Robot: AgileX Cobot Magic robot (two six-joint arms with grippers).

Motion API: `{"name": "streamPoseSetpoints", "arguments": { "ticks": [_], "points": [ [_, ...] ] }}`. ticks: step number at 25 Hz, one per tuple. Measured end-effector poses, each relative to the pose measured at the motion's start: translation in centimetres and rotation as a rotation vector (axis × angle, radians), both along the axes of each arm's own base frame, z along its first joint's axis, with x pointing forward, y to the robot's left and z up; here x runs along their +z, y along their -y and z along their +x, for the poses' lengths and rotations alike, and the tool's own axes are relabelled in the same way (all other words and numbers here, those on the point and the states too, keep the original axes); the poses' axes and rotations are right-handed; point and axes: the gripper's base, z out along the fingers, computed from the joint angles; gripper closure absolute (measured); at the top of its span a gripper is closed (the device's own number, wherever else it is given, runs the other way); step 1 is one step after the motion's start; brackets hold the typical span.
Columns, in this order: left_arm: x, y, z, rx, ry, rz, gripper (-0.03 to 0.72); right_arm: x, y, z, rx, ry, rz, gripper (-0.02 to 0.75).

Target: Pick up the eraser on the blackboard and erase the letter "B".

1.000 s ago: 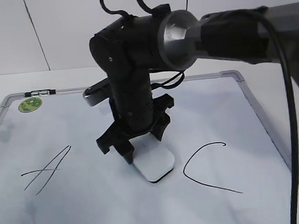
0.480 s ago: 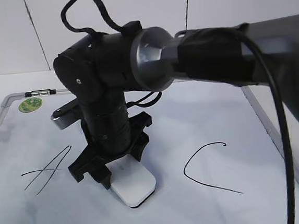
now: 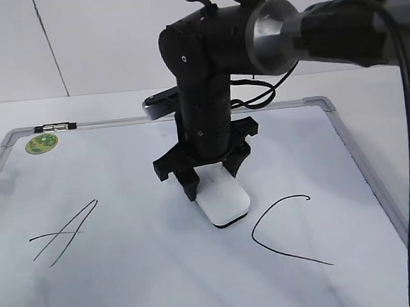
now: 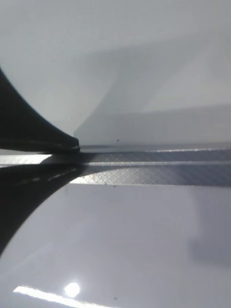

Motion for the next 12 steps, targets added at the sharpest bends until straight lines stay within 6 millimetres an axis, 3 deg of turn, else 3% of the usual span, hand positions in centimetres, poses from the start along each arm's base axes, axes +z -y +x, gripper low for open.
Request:
{"name": "streamPoseSetpoints", "arguments": {
  "ticks": [4,12],
  "points": [
    [0.0,0.0,0.0,0.0,0.0,0.0,0.654,0.9,0.0,0.5,-0.005,0.023,0.009,0.23],
    [0.0,0.0,0.0,0.0,0.0,0.0,0.654,5.2,-0.7,2.0,0.012,0.153,0.058,0.23]
  ]
}}
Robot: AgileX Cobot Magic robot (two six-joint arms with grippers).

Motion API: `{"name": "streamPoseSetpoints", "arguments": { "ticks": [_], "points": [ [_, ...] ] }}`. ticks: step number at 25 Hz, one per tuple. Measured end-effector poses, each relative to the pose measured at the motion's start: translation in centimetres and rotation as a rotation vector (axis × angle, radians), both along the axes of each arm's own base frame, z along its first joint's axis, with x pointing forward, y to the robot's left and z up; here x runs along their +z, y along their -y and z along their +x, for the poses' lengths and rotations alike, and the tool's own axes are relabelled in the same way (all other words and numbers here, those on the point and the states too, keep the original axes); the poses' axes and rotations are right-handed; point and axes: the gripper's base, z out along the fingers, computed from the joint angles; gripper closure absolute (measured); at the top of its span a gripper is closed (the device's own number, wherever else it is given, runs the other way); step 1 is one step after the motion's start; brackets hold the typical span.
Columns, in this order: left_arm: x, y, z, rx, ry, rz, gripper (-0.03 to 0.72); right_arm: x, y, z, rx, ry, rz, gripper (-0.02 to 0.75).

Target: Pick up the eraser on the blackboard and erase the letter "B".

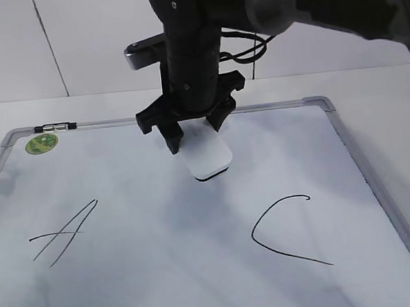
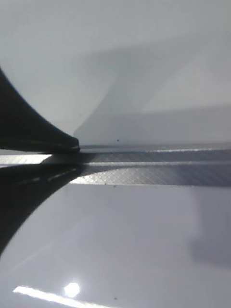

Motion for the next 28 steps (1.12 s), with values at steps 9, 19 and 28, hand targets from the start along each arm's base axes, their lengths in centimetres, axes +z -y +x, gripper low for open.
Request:
{"name": "streamPoseSetpoints", "arguments": {
  "ticks": [9,19,28],
  "points": [
    [0.0,0.0,0.0,0.0,0.0,0.0,0.654,2.4,2.7,-1.3,-0.03,0.038,-0.059,0.23],
    [0.0,0.0,0.0,0.0,0.001,0.0,0.654,5.0,13.9,-0.9,-0.323,0.025,-0.057,0.23],
    [0.0,-0.1,0.0,0.01,0.002,-0.007,0.654,4.1,19.2,0.4,-0.459,-0.038,-0.02,0.23]
  ]
}}
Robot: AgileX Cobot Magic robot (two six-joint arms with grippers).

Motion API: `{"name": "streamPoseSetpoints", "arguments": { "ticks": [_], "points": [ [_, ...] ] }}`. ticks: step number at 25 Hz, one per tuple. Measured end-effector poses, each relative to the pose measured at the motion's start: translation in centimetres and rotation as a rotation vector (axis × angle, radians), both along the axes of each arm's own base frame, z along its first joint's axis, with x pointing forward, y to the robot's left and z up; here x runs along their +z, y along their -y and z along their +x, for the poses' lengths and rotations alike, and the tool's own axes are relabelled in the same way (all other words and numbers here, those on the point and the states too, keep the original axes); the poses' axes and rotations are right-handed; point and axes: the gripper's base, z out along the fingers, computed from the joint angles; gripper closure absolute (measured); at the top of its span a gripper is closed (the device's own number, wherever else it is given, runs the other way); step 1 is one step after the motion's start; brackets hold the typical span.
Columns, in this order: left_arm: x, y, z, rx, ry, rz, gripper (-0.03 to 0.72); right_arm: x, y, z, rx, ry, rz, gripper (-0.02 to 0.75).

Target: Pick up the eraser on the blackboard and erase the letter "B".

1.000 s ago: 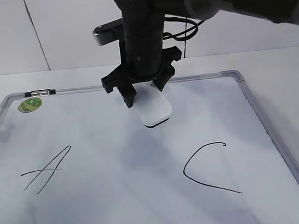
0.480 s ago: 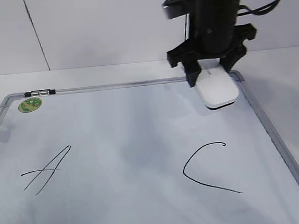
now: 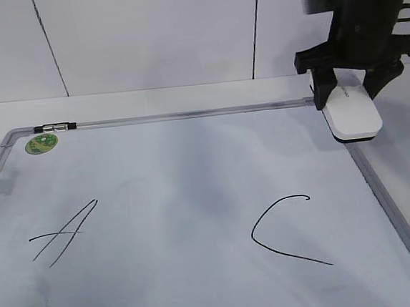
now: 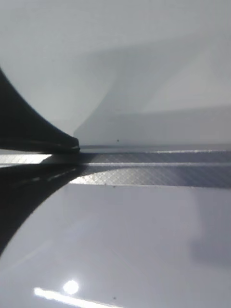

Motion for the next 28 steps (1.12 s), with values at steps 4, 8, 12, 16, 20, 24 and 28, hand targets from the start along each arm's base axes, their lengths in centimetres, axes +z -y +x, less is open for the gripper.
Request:
{"name": "streamPoseSetpoints", "arguments": {
  "ticks": [4,8,12,16,20,24,28],
  "points": [
    [0.0,0.0,0.0,0.001,0.0,-0.001,0.654,-1.2,0.5,0.2,0.023,-0.047,0.025,0.23],
    [0.0,0.0,0.0,0.001,0.0,-0.001,0.654,-2.8,0.5,-0.5,0.052,-0.107,0.029,0.23],
    [0.0,0.0,0.0,0.001,0.0,-0.001,0.654,-3.8,0.5,-1.1,0.061,-0.15,0.027,0.23],
    [0.0,0.0,0.0,0.001,0.0,-0.001,0.654,-3.9,0.5,-1.1,0.055,-0.154,0.027,0.23],
    [0.0,0.0,0.0,0.001,0.0,-0.001,0.654,-3.9,0.5,-1.1,0.051,-0.153,0.028,0.23],
    [0.0,0.0,0.0,0.001,0.0,-0.002,0.655,-4.1,0.5,-1.0,0.02,-0.155,0.032,0.23],
    [0.0,0.0,0.0,0.001,0.0,-0.002,0.655,-4.8,0.5,-0.9,0.018,-0.172,0.029,0.23]
  ]
}}
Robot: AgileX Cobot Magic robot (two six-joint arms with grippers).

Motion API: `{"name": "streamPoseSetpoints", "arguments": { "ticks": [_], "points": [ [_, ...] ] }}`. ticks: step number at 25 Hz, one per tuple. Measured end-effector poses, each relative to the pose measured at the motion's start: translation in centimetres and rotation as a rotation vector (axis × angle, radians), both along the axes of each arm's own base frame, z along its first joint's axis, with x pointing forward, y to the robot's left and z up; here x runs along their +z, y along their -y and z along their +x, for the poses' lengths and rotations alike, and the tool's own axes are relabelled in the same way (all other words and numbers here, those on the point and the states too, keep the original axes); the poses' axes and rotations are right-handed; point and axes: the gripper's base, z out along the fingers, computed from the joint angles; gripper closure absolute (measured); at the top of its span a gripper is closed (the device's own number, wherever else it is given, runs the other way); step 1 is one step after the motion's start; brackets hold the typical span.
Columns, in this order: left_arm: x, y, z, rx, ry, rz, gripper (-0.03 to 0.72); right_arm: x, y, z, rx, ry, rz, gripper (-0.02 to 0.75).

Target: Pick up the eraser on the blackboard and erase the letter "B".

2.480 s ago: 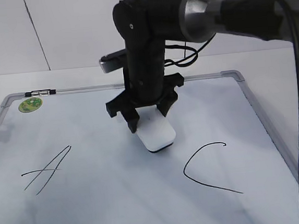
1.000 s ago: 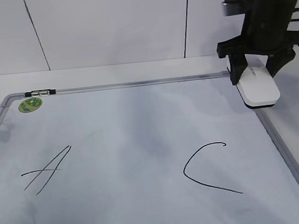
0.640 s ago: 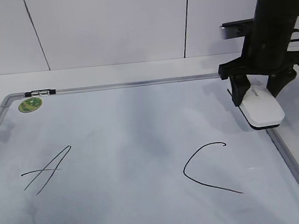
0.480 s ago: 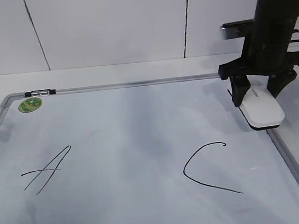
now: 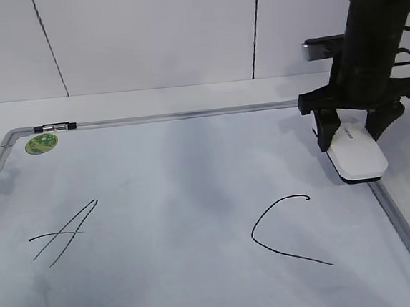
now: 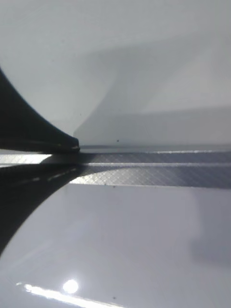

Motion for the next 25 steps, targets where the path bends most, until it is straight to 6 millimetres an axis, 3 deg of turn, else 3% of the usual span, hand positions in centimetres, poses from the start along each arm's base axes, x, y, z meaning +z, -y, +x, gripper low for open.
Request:
{"name": "streamPoseSetpoints", "arguments": {
  "ticks": [9,16,25],
  "points": [
    [0.0,0.0,0.0,0.0,0.0,0.0,0.654,-1.6,-0.1,0.4,0.042,-0.039,-0.009,0.23],
    [0.0,0.0,0.0,0.0,0.0,0.0,0.655,-3.1,0.1,-0.5,0.046,-0.097,-0.022,0.23],
    [0.0,0.0,0.0,0.0,0.0,0.0,0.655,-3.7,0.2,-0.9,0.044,-0.114,-0.019,0.23]
  ]
}}
